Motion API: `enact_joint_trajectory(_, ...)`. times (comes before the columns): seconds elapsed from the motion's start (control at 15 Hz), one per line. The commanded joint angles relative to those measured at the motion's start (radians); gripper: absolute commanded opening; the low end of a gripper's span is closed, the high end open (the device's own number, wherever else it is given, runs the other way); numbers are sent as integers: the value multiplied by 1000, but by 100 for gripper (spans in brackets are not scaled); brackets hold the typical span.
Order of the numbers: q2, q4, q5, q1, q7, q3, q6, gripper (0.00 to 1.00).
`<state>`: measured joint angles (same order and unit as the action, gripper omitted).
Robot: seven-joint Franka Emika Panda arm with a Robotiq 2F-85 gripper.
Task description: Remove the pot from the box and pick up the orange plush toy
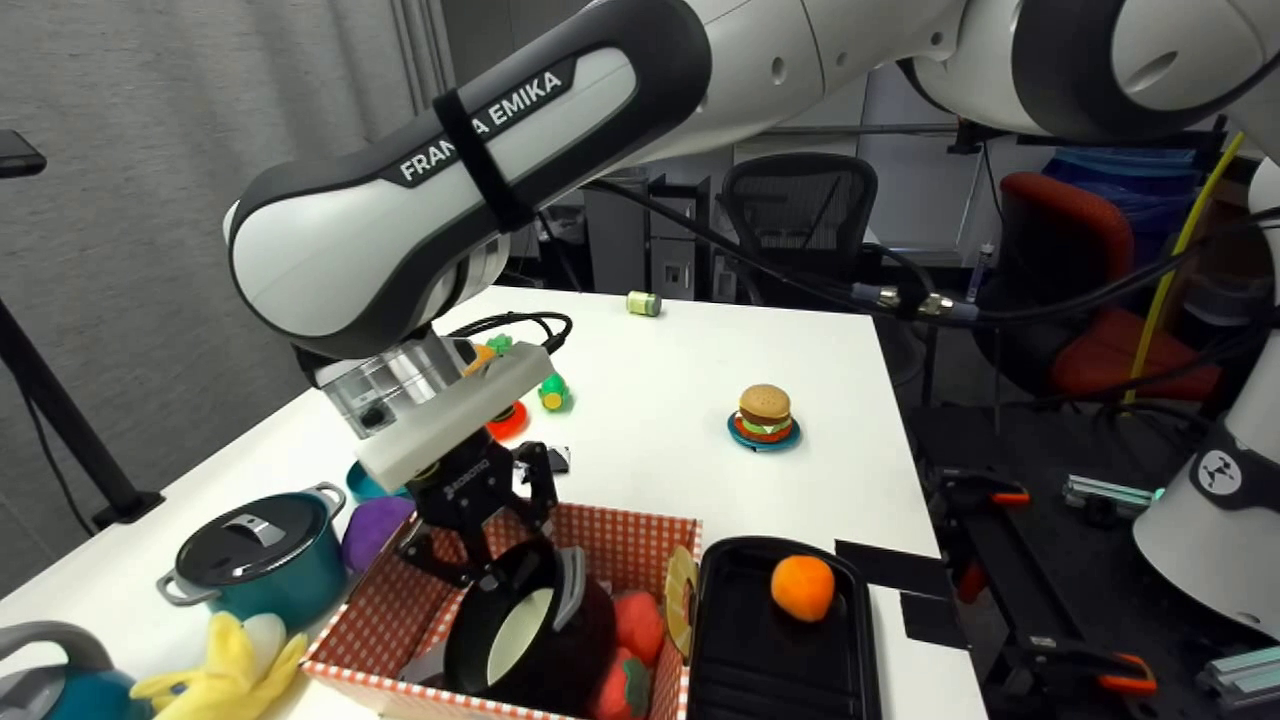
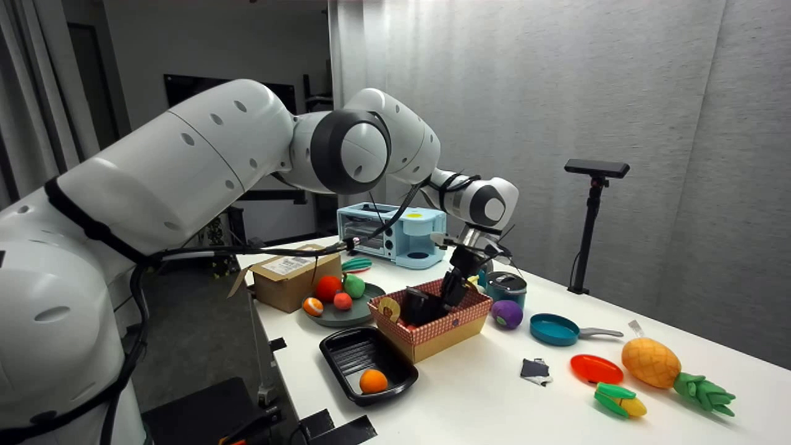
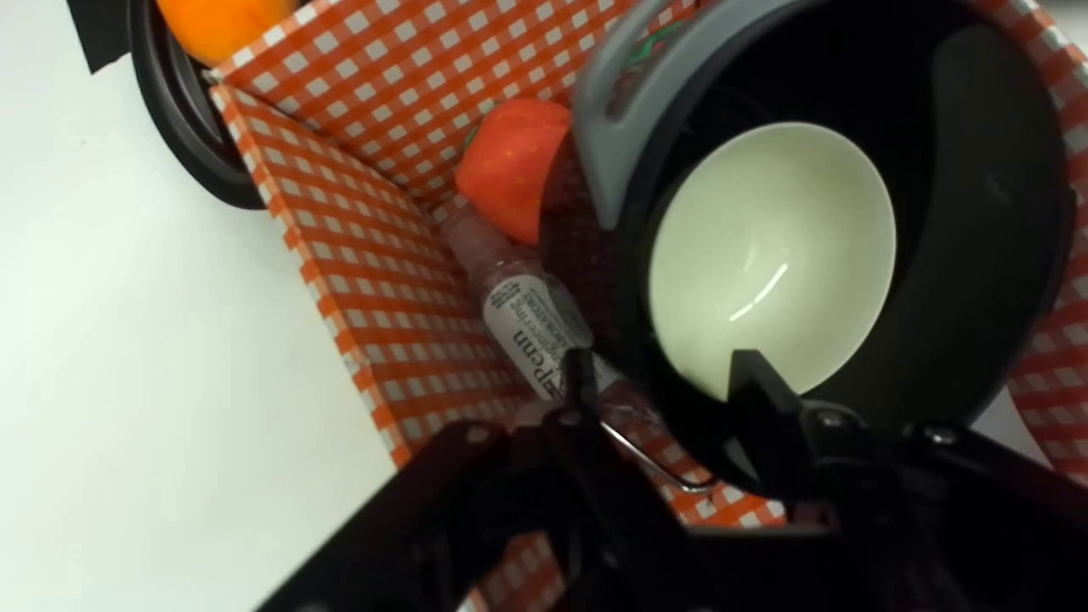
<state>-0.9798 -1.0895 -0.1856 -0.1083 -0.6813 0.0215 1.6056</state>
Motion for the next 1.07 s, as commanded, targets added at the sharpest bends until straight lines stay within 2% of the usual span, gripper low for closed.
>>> enact_joint_trajectory(0.0,-8,64,6,-4,-22,6,-38,13)
enact_joint_trajectory(0.13,6,70,12,-5,-24,11,-33,1)
enact_joint_trajectory(0.2,13,72,14,-5,-25,13,-31,0)
enact_joint_trajectory(0.6,80,61,37,-4,-38,33,-4,1)
enact_joint_trajectory(1.0,168,0,54,4,-56,54,51,1)
